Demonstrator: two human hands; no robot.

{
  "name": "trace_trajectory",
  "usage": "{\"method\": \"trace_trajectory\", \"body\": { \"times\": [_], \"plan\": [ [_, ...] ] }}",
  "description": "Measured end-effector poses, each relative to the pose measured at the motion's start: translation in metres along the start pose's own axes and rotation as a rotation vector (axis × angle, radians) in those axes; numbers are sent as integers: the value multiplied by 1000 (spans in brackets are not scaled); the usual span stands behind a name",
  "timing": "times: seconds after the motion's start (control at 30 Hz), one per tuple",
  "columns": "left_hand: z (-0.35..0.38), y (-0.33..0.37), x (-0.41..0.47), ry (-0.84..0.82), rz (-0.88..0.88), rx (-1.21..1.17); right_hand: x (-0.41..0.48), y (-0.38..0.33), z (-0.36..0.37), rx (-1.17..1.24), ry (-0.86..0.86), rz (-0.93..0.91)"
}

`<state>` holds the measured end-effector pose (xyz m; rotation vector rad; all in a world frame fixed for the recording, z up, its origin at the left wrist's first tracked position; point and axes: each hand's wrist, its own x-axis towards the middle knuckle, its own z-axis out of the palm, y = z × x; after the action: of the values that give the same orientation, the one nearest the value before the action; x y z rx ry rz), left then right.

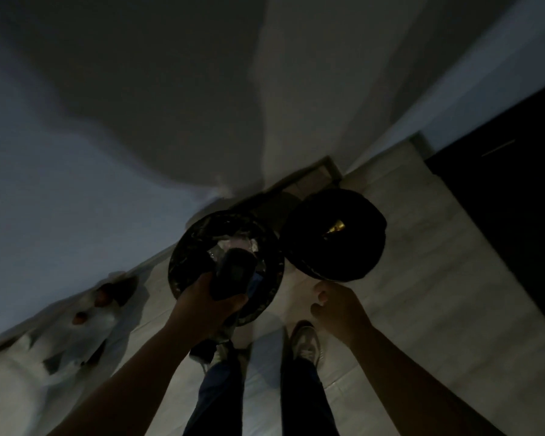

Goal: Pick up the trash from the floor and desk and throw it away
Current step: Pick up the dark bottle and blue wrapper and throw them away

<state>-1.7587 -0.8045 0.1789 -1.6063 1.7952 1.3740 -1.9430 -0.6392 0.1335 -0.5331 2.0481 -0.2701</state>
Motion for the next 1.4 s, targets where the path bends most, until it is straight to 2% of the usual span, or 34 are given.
{"method": "trace_trajectory", "body": {
  "times": [0.27, 0.37, 0.57, 0.7, 0.83, 0.93, 1.13, 1.4],
  "plan": [
    [78, 65, 50, -197, -65, 130, 0, 63, -54, -44, 32, 38],
    [105, 94, 67, -244, -14, 105, 3, 84, -67, -14, 31, 64],
    [150, 144, 96, -201, 34, 191, 11, 127, -88, 64, 15, 123],
    [175, 166, 108, -118, 100, 424, 17, 152, -97, 75, 24, 140],
    [193, 174, 112, -63, 193, 559, 21, 167, -103, 123, 16, 160],
    [199, 173, 112, -2, 209, 556, 21, 173, -105, 118, 26, 141],
    [189, 168, 99, -92, 248, 605, 13, 167, -114, 85, 37, 126],
    [140, 169, 23, -89, 387, 715, -30, 118, -161, -235, 4, -48]
  ]
}}
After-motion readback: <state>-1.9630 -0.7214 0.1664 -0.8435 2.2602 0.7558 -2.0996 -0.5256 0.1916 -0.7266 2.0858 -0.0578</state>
